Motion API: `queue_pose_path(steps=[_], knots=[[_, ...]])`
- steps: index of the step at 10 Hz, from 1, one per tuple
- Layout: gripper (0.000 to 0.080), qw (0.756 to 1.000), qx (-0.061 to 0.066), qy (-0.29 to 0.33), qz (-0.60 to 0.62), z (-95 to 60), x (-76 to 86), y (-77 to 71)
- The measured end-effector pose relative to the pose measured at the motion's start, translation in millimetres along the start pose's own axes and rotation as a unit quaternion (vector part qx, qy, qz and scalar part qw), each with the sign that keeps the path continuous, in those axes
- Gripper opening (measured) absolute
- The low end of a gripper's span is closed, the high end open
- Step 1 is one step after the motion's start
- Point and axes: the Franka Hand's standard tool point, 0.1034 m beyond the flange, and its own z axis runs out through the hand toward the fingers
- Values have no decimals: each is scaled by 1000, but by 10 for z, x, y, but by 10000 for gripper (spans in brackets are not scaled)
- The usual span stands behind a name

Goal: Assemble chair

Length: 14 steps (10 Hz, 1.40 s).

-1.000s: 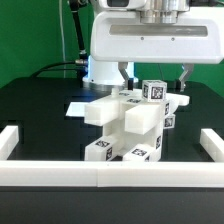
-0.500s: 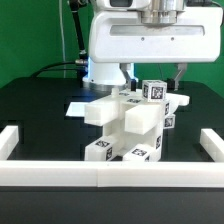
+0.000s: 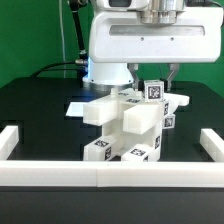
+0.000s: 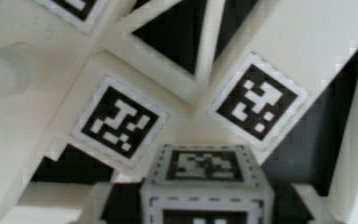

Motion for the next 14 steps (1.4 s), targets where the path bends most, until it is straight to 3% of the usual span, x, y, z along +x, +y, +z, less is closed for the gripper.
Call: queue_pose_path(steps=[4, 9, 14], knots=[[287, 989, 1, 0, 146, 1, -2, -10], [287, 954, 1, 0, 301, 1, -3, -26], [287, 878, 5, -3, 478, 2, -6, -61]])
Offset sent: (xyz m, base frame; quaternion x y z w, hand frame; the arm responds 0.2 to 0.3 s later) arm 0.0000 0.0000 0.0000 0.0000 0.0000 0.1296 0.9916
